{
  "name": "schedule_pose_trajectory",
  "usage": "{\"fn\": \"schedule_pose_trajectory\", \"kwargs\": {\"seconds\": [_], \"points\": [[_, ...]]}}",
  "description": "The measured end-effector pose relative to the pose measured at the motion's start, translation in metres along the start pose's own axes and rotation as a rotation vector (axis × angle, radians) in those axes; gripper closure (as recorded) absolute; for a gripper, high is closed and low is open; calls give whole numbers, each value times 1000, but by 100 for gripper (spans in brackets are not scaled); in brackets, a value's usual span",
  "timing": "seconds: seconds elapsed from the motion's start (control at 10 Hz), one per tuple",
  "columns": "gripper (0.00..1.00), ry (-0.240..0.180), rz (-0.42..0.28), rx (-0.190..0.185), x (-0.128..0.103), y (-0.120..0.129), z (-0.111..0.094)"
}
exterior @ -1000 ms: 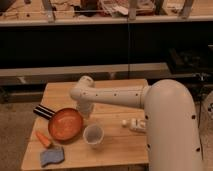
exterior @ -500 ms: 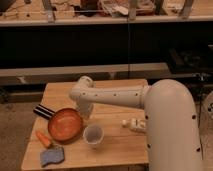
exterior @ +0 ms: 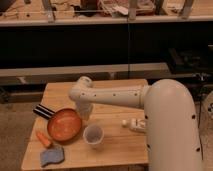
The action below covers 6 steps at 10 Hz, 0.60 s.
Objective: Push the ceramic bowl across the table
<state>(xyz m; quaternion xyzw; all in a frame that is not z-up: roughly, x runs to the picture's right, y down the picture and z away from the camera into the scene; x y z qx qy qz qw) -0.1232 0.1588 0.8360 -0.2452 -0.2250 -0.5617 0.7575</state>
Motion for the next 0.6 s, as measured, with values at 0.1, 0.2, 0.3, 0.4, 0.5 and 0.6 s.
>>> {"fn": "schedule_pose_trajectory", "kwargs": {"seconds": [0.1, 0.2, 0.3, 0.4, 0.5, 0.6], "points": [[96, -1, -8, -1, -1, 0, 0], [96, -3, -14, -2, -2, 0, 0], [96, -5, -20, -1, -3, -1, 0], [96, -6, -27, -2, -4, -2, 0], [96, -8, -38, -2, -5, -3, 0], [96, -9, -45, -2, -6, -4, 0]]}}
